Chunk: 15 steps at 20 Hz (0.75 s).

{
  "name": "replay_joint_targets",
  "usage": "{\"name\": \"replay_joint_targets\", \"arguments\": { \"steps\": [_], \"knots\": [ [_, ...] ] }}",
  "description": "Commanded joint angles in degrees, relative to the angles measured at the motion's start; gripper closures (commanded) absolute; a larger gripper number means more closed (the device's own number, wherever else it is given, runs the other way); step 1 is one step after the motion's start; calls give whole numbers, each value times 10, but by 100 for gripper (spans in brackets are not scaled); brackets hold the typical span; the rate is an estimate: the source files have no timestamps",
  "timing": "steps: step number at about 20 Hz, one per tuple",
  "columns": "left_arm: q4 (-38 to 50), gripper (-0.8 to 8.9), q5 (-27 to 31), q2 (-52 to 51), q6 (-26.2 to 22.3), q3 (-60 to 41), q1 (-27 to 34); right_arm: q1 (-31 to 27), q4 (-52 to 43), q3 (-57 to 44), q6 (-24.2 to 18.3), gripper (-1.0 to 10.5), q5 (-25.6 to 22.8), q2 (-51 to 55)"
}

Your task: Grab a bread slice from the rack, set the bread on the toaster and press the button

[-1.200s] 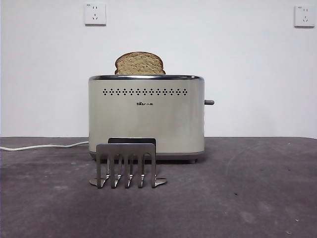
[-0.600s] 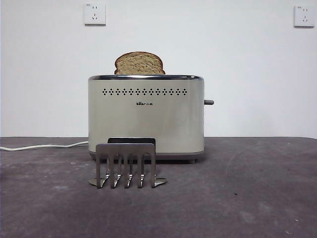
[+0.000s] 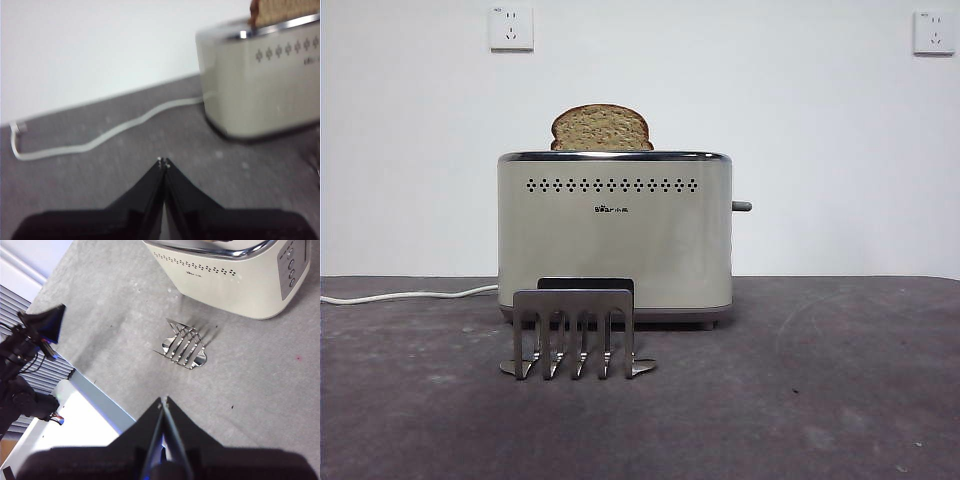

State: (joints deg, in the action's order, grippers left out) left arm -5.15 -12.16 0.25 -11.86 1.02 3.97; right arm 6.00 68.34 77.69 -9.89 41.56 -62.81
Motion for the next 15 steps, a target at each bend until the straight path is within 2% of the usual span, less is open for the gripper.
{"name": "replay_joint_targets", "arguments": {
  "steps": [1, 4, 15],
  "knots": [
    [-50, 816, -2, -1, 10, -8, 1, 1, -1, -5, -5, 946, 1, 1],
    [-47, 816, -3, -1, 53, -8, 2, 1, -1, -5, -5, 946, 0, 1],
    [-47, 816, 1, -1, 53, -8, 2, 1, -1, -5, -5, 946, 1, 1]
  ]
}}
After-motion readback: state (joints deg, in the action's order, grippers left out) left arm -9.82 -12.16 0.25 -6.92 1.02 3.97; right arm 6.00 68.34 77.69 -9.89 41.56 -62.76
